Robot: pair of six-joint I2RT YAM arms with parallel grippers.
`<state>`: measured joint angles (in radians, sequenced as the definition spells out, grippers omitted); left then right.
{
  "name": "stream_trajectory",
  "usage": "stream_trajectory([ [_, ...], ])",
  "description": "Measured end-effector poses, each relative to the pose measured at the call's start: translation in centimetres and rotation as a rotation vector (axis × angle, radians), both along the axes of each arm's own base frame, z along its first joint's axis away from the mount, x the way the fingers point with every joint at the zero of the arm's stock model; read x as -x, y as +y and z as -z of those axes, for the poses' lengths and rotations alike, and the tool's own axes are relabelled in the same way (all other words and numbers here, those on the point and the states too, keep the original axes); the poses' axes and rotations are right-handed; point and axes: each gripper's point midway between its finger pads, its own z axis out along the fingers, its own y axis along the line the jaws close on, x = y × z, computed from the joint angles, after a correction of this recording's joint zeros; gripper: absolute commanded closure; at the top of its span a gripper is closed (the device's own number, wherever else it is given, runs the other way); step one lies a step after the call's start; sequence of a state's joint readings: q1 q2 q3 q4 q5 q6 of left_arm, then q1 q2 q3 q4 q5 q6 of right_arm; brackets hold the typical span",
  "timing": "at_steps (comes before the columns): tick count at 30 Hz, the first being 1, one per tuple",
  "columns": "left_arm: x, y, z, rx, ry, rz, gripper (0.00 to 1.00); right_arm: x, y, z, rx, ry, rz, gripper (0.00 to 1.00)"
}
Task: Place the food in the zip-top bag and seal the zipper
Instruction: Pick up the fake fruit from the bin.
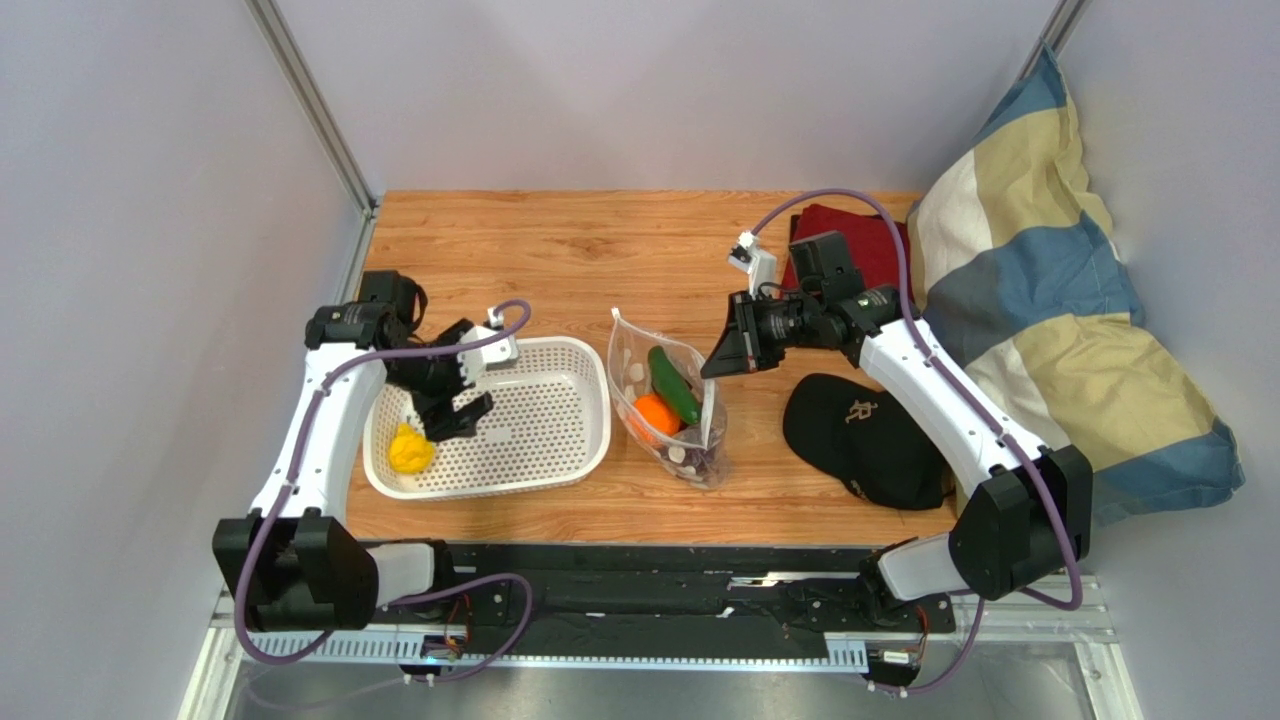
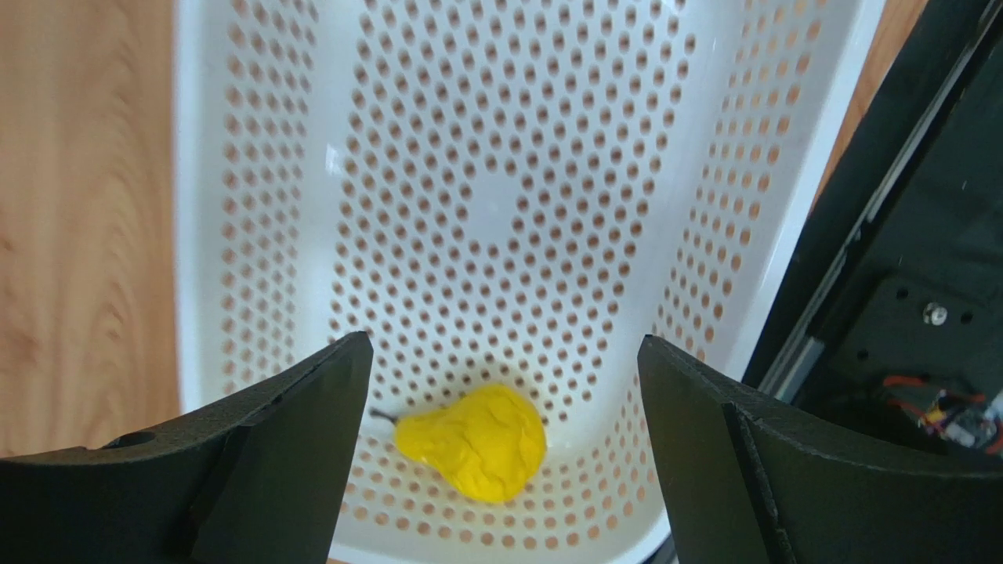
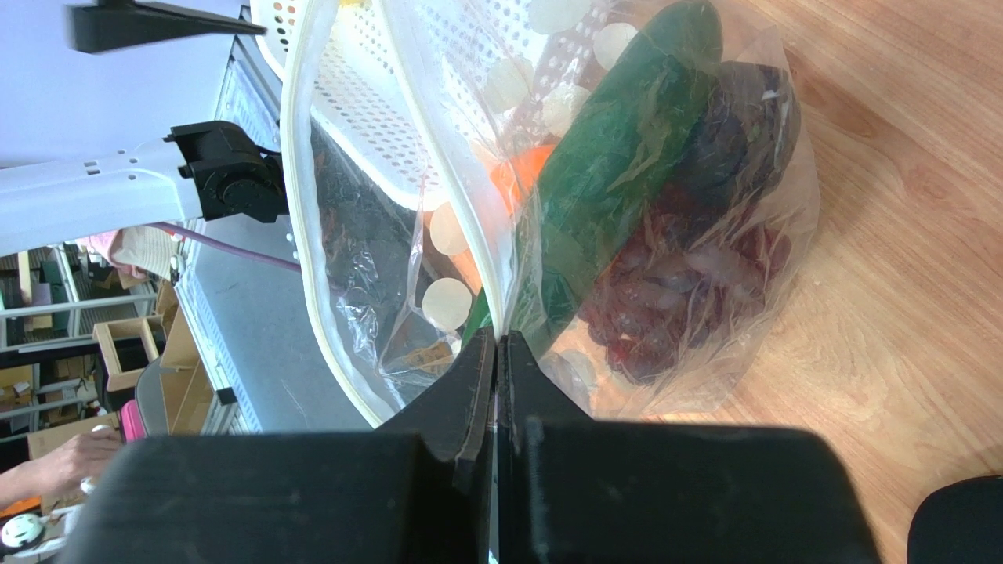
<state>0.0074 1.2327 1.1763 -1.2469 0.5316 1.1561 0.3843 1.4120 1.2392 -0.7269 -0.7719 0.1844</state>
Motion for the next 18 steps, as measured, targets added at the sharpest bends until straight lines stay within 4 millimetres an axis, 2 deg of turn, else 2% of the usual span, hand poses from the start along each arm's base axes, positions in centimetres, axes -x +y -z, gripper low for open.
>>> stream_trajectory([
  [3, 1.6, 2.4, 3.1, -0.119, 0.077, -0.001, 0.06, 0.1, -0.1, -0.1, 0.001, -0.003, 0.000, 1.00],
  [6, 2.2, 4.4, 5.1, -0.232, 0.105, 0.012, 0.05, 0.3, -0.2, -0.3, 0.002, -0.009, -0.001, 1.00],
  [12, 1.3, 7.7, 8.4, -0.413, 0.158, 0.036, 0.09, 0.4, -0.3, -0.5, 0.002, -0.018, -0.002, 1.00],
  [18, 0.5, 9.2, 10.8, -0.500, 0.214, 0.063, 0.14, 0.4, -0.4, -0.5, 0.007, -0.023, -0.001, 1.00],
])
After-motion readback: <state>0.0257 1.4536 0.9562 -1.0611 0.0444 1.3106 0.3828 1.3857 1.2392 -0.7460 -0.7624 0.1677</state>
